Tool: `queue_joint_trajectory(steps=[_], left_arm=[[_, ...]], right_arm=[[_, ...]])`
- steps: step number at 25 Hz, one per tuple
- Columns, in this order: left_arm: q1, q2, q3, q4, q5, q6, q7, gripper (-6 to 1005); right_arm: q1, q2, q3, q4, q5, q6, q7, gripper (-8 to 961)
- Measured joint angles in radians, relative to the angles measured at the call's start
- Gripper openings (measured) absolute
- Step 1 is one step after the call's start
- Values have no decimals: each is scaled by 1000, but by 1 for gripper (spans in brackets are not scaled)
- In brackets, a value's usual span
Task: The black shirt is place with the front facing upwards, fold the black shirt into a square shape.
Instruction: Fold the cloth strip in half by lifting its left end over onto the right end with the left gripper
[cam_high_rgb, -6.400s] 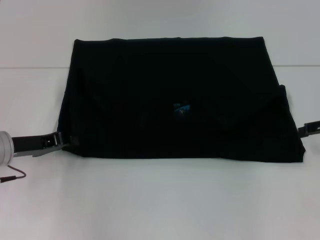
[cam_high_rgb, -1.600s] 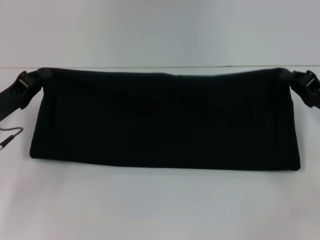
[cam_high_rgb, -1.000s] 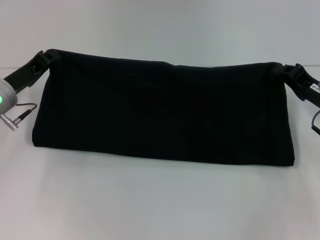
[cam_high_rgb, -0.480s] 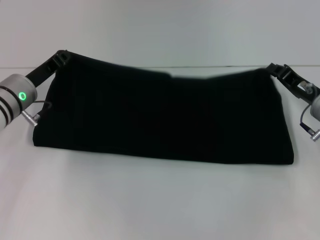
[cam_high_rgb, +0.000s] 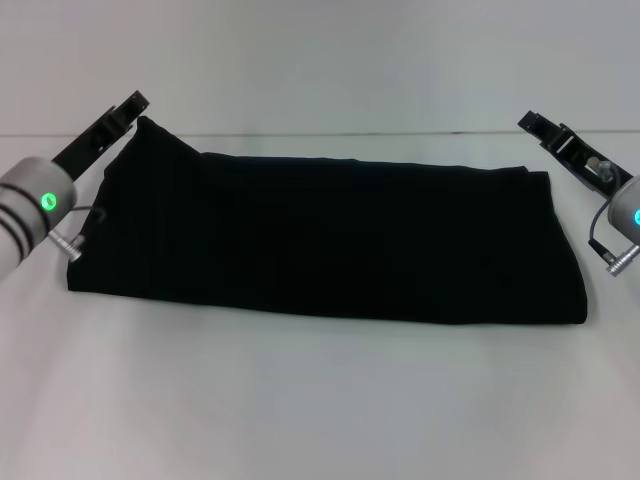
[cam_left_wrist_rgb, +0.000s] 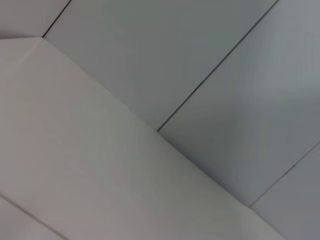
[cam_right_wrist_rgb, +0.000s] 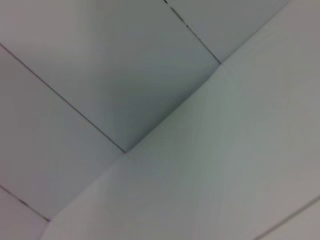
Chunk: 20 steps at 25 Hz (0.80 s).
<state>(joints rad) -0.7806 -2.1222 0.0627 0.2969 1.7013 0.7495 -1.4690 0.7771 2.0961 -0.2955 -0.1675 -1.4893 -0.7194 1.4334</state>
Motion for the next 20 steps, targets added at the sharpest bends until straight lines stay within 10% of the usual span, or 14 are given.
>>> queue_joint_trajectory(steps=[10,20], left_arm=[[181,44,131,83,22,256,-340,755],[336,46,168,315,320,614,-808,759]], right_arm=[[-142,-12,-182,-105,-8,-306,-8,698],[-251,-26,-435,-282,-246,-646,-166,857]])
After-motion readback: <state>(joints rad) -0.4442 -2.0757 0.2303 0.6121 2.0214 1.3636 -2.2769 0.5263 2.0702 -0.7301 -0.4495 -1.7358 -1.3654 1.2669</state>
